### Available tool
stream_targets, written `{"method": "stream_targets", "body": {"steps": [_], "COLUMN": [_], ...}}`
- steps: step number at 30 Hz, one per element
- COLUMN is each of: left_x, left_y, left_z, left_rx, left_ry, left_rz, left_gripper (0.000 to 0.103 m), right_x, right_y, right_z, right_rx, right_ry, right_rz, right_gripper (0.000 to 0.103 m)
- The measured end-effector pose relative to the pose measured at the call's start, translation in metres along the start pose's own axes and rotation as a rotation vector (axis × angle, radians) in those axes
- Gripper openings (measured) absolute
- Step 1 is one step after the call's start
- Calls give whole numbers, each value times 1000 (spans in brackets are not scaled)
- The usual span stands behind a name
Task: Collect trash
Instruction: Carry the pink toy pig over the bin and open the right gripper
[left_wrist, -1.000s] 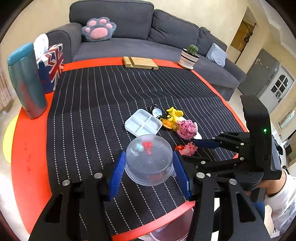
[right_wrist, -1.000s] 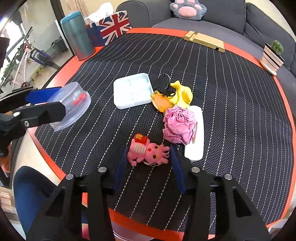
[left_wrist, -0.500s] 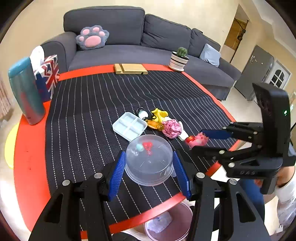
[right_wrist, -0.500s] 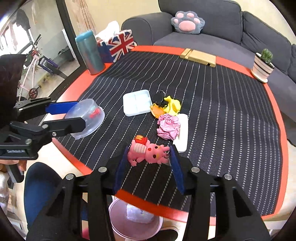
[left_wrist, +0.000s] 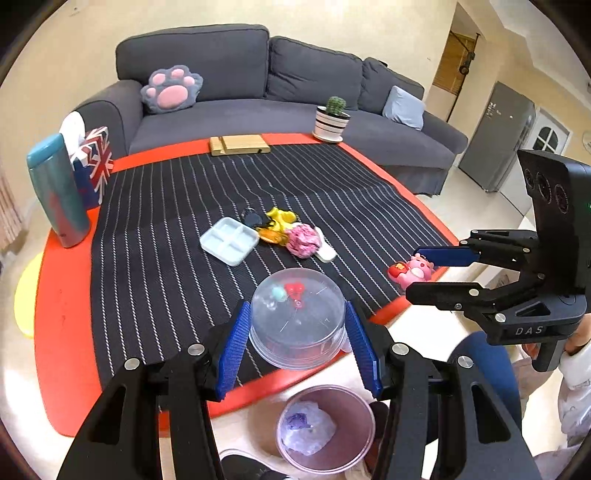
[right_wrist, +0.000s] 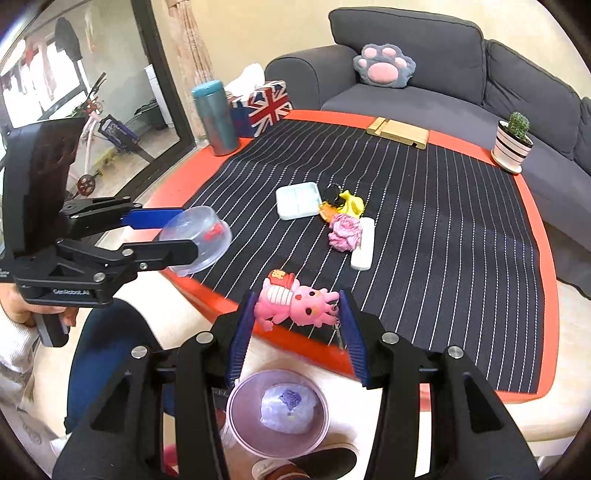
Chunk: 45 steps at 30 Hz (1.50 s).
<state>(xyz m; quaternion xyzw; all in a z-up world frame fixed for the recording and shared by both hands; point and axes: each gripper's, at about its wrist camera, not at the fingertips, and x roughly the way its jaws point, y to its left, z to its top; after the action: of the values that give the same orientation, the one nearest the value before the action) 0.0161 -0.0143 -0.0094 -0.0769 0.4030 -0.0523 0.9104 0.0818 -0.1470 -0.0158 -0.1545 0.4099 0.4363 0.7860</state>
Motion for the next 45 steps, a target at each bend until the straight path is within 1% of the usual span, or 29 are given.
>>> {"method": "stream_targets", "body": {"steps": [10,18,27,29,30,31,32,34,45], "left_x": [-10,-18,-26,-27,-27,-27,-27,-28,-25], "left_y": [-21,-31,-29,-29,-29,-29,-30,-30,-39], "left_z": [-25,-42,-51,-52,-52,-53,-53,-53,-60], "left_rx": [10,9,-9,-9,-10,-10,-10,-8,12], "left_ry": [9,17,18,18,18,18,18,17,33], "left_rz": [-26,-39,-36,-36,-36,-36,-35,-35,-46], "left_gripper": [52,52,52,52,52,52,52,52,52], "right_x": [-22,-19,-12,-12,-13,-13,-15,-15,-23], "right_y": [16,23,34,36,36,36,35,33,21], "right_z": [-29,-52,-73,-75,-75,-75,-75,-74,-76], "right_rx": [-19,-14,-19,-19,-17,-13,-7,2,54], "right_ry": [2,39,78,80,76,68,62,62,44], "right_rz": [32,66,132,143,144,144,146,129,107], "right_gripper": [46,46,47,64,83,88,89,92,93]}}
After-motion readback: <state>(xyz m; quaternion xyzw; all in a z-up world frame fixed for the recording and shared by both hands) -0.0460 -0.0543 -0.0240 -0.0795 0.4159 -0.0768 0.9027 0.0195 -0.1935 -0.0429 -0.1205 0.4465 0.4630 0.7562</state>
